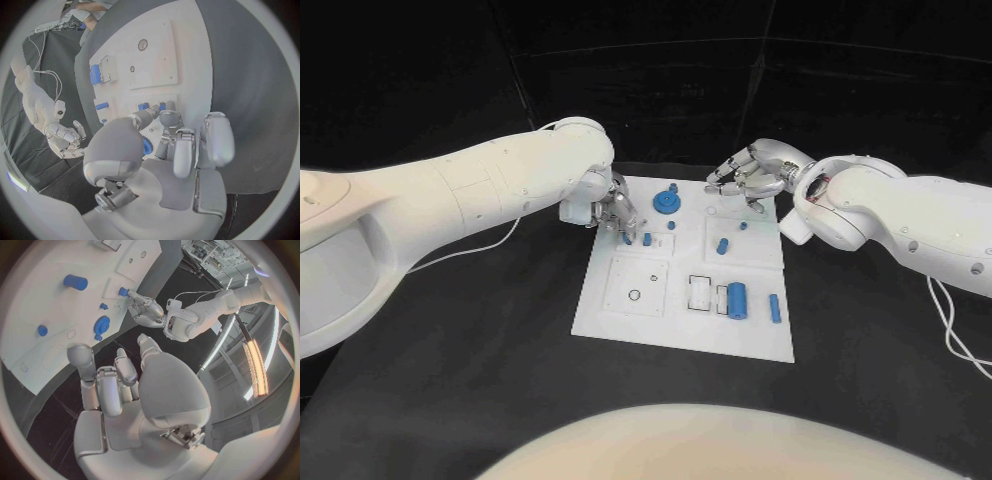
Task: Assemble the parts on the task board
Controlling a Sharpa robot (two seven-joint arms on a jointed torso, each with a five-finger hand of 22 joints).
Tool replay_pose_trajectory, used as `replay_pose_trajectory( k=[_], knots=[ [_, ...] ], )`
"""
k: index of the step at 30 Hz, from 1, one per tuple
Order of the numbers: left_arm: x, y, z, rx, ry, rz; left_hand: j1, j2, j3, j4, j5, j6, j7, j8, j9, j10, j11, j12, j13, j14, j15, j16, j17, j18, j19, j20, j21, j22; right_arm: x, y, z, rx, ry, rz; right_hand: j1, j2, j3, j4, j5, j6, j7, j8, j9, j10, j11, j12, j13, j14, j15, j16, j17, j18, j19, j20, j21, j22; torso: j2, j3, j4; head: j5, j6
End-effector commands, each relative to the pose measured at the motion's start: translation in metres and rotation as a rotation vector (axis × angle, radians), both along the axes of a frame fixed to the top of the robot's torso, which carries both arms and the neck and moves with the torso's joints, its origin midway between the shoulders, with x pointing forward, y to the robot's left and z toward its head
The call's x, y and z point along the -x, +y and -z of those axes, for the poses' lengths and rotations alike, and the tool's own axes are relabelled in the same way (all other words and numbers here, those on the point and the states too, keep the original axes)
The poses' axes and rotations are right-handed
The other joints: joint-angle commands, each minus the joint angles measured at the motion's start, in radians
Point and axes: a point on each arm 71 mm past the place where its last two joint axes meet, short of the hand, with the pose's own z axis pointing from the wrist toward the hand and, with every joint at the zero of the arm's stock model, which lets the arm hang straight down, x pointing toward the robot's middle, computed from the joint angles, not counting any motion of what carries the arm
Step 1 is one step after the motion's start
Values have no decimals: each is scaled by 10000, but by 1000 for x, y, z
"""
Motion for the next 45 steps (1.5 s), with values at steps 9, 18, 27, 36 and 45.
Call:
replay_pose_trajectory(
  k=[9,18,27,36,45],
  knots=[
    [-1,-2,1,-8,-309,-99,530,437,255,-335,30,-9,-46,38,-11,12,-39,49,8,1073,-23,30,2635,73,5,-46,65,365,0,1,-1,-16,-9,-117,33,65,-46,-12,35,-74,-16,53,-14,-57,-21,23,-7,741,-70,-53,1319,52,-38,-20,-33,-3,4,11,-24,2,5],
    [-1,2,2,-222,-121,-99,547,433,278,-362,32,-14,-55,48,19,1,-49,20,-44,1073,-30,30,2635,73,12,-52,69,369,0,1,-1,-9,2,-122,33,65,-46,-12,35,-74,-16,53,-14,-57,-21,23,-7,741,-70,-53,1319,52,-38,-20,-33,-3,8,4,-7,-6,-4],
    [1,2,3,-400,114,39,581,406,336,-434,35,-26,-62,57,69,0,-58,1,-73,1073,-39,30,2635,68,28,-61,87,386,0,1,0,-7,9,-132,43,69,-46,-16,39,-72,-16,57,-14,-65,-21,17,-15,738,-70,-59,1310,54,-46,-19,-42,-19,8,0,-14,-1,-11],
    [2,1,3,-466,246,99,574,337,364,-494,35,-29,-58,45,99,56,-58,60,23,1073,-40,30,2635,64,40,-64,99,400,0,1,0,5,3,-141,43,69,-46,-16,39,-72,-16,57,-14,-65,-21,17,-15,738,-70,-59,1310,54,-46,-19,-42,-19,5,5,-20,1,-11],
    [1,-1,3,-463,231,39,289,118,103,-390,36,181,-111,43,144,160,-85,96,39,1073,-47,30,2635,43,88,-66,175,472,0,1,0,13,-4,-140,43,69,-46,-16,39,-72,-16,57,-14,-65,-21,17,-15,738,-70,-59,1310,54,-46,-19,-42,-19,2,9,-14,-5,-11]
  ],
)
